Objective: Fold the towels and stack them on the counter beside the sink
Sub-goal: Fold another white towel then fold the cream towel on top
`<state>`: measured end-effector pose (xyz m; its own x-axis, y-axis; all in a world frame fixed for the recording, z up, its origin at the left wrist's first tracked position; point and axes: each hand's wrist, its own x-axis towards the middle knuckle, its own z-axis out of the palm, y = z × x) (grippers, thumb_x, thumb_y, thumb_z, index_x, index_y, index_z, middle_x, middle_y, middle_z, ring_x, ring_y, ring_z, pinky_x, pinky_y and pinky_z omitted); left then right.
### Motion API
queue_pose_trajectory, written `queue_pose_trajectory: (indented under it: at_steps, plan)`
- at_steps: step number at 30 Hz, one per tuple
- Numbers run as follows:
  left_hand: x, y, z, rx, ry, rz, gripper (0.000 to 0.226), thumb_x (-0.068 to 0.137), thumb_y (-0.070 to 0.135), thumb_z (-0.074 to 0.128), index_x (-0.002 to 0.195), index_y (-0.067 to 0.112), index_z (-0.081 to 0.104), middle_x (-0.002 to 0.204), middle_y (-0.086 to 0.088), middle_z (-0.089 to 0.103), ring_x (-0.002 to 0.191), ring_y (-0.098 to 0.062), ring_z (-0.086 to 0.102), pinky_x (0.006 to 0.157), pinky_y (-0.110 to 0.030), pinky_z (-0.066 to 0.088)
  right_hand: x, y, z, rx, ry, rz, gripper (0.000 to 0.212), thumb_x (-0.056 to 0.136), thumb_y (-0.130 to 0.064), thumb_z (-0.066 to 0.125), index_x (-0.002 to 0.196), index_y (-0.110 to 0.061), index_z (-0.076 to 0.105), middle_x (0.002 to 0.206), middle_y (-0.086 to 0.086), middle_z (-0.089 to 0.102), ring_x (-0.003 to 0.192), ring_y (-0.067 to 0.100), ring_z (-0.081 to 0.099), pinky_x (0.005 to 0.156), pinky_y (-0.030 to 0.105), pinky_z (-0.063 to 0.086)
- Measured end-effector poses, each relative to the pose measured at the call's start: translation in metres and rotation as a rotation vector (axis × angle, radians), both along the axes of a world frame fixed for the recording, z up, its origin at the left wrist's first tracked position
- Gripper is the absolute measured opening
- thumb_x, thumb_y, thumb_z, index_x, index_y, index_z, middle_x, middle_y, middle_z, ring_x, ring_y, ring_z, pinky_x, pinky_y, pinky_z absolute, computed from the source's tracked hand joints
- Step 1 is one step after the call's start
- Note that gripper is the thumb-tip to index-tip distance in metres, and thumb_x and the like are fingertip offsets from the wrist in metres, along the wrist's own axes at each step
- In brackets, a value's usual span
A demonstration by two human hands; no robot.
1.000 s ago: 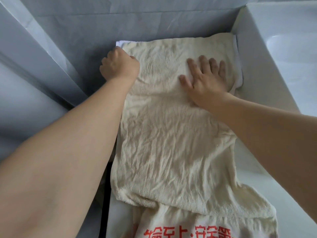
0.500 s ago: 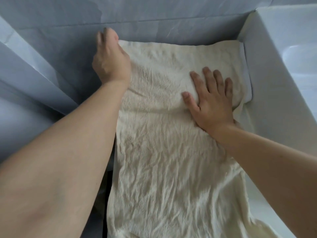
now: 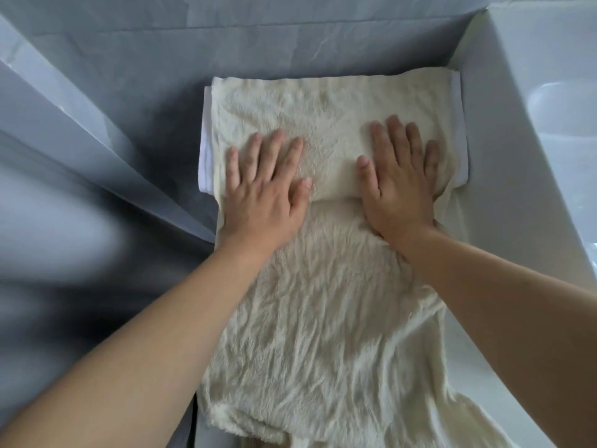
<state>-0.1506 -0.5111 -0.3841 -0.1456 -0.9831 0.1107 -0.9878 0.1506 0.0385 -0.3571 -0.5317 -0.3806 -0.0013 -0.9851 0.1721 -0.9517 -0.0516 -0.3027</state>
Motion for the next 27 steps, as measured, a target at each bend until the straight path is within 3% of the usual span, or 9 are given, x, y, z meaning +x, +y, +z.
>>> queue_pose_trajectory:
  at_steps: [3, 8, 11, 14, 17, 22, 25, 27]
  plan:
    - [-0.001, -0.001, -0.001, -0.028, 0.021, -0.011, 0.061, 0.104, 0.055, 0.012, 0.16, 0.033, 0.009, 0.169, 0.003, 0.008, 0.155, -0.023, 0.001, 0.123, -0.054, 0.0, -0.014, 0.001, 0.002, 0.014, -0.016, -0.099, 0.061, 0.1, -0.049, 0.017, 0.155, -0.025, 0.019, 0.164, 0.001, 0.012, 0.151, 0.021, 0.003, 0.121, 0.04, -0.003]
    - [0.002, -0.001, -0.001, -0.021, 0.019, 0.004, 0.061, 0.103, 0.055, 0.009, 0.16, 0.034, 0.005, 0.169, 0.004, 0.004, 0.155, -0.023, -0.002, 0.124, -0.052, -0.003, -0.051, 0.013, 0.004, 0.072, 0.208, 0.012, 0.066, 0.098, -0.048, 0.019, 0.156, -0.018, 0.015, 0.164, 0.008, 0.009, 0.151, 0.025, 0.003, 0.121, 0.042, -0.005]
    - [-0.001, -0.001, 0.0, -0.024, 0.015, 0.005, 0.061, 0.103, 0.054, 0.008, 0.16, 0.034, 0.005, 0.169, 0.004, 0.004, 0.155, -0.022, -0.002, 0.124, -0.051, -0.005, -0.041, 0.029, 0.017, 0.079, 0.165, -0.05, 0.07, 0.096, -0.046, 0.02, 0.156, -0.012, 0.012, 0.164, 0.011, 0.005, 0.151, 0.027, -0.001, 0.121, 0.044, -0.005]
    - [-0.003, -0.002, 0.003, 0.001, 0.009, 0.018, 0.061, 0.103, 0.053, 0.009, 0.16, 0.033, 0.005, 0.169, 0.003, 0.004, 0.155, -0.022, -0.002, 0.123, -0.05, -0.007, -0.02, 0.073, 0.039, 0.032, 0.052, 0.042, 0.069, 0.095, -0.045, 0.027, 0.156, -0.014, 0.019, 0.164, 0.008, 0.004, 0.151, 0.025, -0.002, 0.121, 0.044, -0.005]
    - [-0.007, 0.005, 0.014, 0.028, -0.039, 0.034, 0.063, 0.102, 0.05, 0.009, 0.16, 0.027, 0.003, 0.169, 0.001, 0.002, 0.155, -0.024, -0.003, 0.123, -0.054, -0.007, -0.012, 0.135, 0.048, 0.184, 0.07, 0.104, 0.071, 0.093, -0.048, 0.023, 0.157, -0.018, 0.013, 0.165, 0.004, 0.001, 0.151, 0.022, -0.002, 0.121, 0.042, -0.006]
    - [-0.028, 0.111, 0.038, 0.156, 0.15, 0.062, 0.062, 0.103, 0.039, 0.028, 0.16, 0.021, 0.011, 0.169, -0.001, -0.002, 0.155, -0.023, -0.008, 0.121, -0.049, -0.014, -0.037, 0.181, 0.016, 0.41, 0.154, 0.11, 0.082, 0.084, -0.06, -0.003, 0.157, -0.023, -0.003, 0.164, -0.002, -0.012, 0.149, 0.014, -0.015, 0.119, 0.036, -0.015]
    - [-0.022, 0.188, 0.027, 0.351, 0.075, 0.064, 0.067, 0.098, 0.056, 0.008, 0.159, 0.032, -0.008, 0.166, 0.004, -0.02, 0.151, -0.017, -0.024, 0.12, -0.047, -0.019, -0.044, 0.187, 0.004, 0.378, 0.108, 0.114, 0.079, 0.086, -0.062, 0.006, 0.157, -0.027, 0.002, 0.164, -0.005, -0.007, 0.149, 0.011, -0.014, 0.12, 0.035, -0.013]
    - [-0.012, 0.204, 0.012, 0.354, 0.005, 0.064, 0.07, 0.093, 0.06, -0.002, 0.157, 0.035, -0.015, 0.166, 0.005, -0.023, 0.15, -0.017, -0.026, 0.121, -0.049, -0.015, -0.046, 0.188, 0.001, 0.336, 0.098, 0.122, 0.076, 0.089, -0.061, 0.011, 0.157, -0.027, 0.006, 0.165, -0.006, -0.004, 0.15, 0.012, -0.011, 0.12, 0.036, -0.01]
